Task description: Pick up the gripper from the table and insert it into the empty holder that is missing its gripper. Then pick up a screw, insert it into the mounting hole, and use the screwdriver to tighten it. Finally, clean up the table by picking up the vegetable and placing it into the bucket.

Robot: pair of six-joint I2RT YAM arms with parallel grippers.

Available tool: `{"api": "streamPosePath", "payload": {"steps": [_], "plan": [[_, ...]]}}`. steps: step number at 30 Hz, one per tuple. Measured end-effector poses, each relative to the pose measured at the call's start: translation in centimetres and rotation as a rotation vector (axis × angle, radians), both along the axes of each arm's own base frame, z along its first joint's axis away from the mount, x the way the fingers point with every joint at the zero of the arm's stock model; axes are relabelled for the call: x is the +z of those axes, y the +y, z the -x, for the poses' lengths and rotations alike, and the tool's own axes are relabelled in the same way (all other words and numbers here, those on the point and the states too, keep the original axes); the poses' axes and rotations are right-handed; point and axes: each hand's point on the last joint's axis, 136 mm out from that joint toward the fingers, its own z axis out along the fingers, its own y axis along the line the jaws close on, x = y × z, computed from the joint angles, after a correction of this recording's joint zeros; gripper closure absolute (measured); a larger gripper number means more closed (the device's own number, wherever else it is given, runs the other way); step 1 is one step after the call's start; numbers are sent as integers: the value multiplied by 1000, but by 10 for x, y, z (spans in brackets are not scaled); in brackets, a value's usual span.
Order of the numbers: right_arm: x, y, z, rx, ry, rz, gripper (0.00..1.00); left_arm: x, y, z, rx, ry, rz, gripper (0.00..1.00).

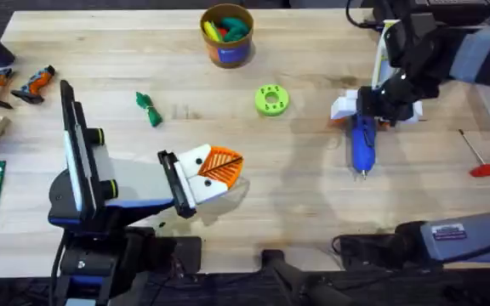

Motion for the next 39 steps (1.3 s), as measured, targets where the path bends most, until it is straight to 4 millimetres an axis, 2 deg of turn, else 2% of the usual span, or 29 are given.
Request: {"api": "streamPosePath", "payload": {"steps": [10,14,17,19,20,21,36,39], "plan": [[-5,2,-1,8,13,-9,38,0,0,0,0,0,0,996],[-5,3,-1,16,13,-16,294,0,0,0,0,0,0,996],[-4,3,-1,21,12,-12,581,0,0,0,0,0,0,996],[-6,1,-1,24,14,1,858,0,0,0,0,0,0,996],[-6,0,-2,23,15,5,947,0,0,0,0,0,0,996],[-6,-1,-3,19,13,4,976,0,0,0,0,0,0,996],[-5,-1,1,20,36,4,974,0,0,0,0,0,0,996],[1,-1,1,20,61,5,974,0,0,0,0,0,0,996]]}}
